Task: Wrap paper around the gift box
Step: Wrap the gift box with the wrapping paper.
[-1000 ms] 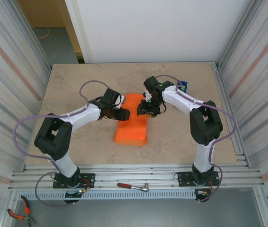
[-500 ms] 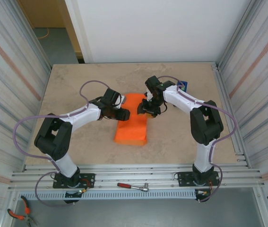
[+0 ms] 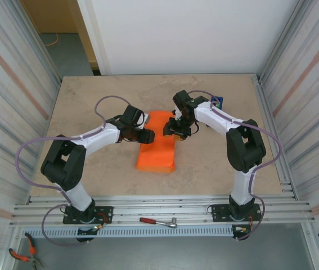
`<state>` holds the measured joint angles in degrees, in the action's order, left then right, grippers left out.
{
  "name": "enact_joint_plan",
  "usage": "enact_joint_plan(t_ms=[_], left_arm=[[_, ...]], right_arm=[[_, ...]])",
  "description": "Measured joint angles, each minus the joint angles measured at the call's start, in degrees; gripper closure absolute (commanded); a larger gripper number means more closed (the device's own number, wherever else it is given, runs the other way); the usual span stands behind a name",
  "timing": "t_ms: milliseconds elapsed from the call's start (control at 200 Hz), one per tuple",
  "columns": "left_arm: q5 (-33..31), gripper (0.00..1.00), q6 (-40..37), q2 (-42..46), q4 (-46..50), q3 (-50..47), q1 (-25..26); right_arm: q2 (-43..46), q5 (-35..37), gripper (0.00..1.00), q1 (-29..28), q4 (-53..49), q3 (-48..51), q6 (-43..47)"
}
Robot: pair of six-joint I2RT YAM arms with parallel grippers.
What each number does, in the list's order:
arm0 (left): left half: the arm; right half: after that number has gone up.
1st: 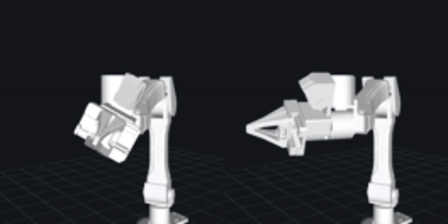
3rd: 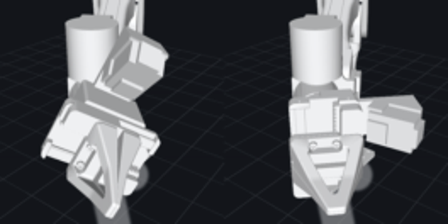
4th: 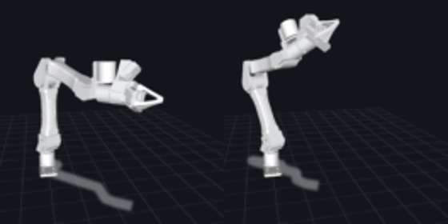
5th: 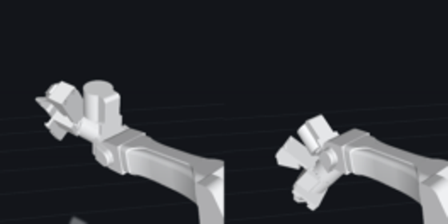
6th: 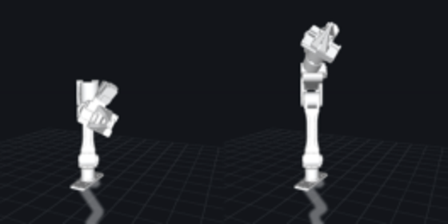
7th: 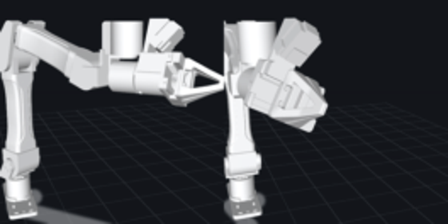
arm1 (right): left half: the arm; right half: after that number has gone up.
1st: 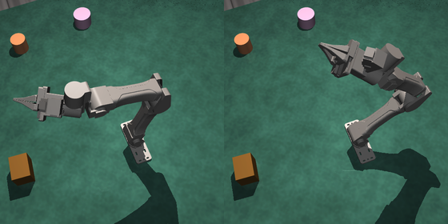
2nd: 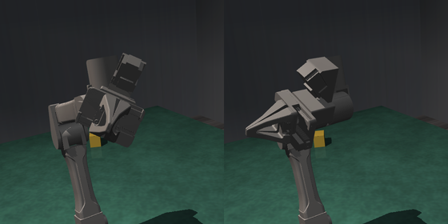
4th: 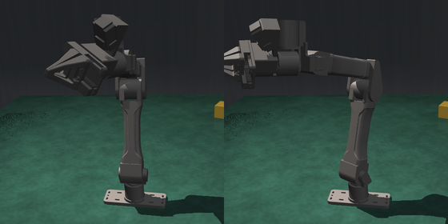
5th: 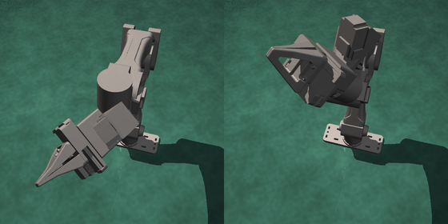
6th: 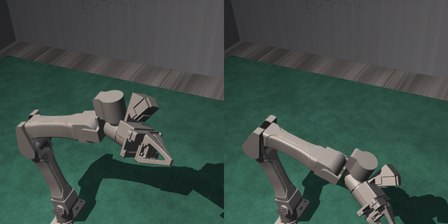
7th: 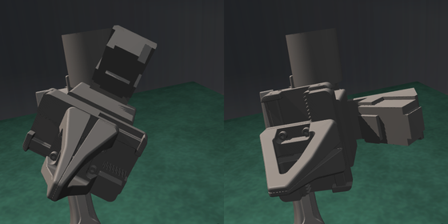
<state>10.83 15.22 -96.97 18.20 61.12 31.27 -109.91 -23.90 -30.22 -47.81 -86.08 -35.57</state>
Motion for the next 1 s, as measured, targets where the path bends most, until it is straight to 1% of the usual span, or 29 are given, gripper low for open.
enact_joint_plan(t_ms=[551, 1002], left_arm=[[-0.6, 0.44, 0.0, -0.3, -0.5, 0.2, 0.4], [-0.6, 0.44, 0.0, -0.3, -0.5, 0.2, 0.4]], right_arm=[[0.0, -3.1, 0.52, 1.7, 1.1, 1.1, -4.5], [0.0, 0.5, 0.52, 0.2, -0.3, 0.1, -0.7]])
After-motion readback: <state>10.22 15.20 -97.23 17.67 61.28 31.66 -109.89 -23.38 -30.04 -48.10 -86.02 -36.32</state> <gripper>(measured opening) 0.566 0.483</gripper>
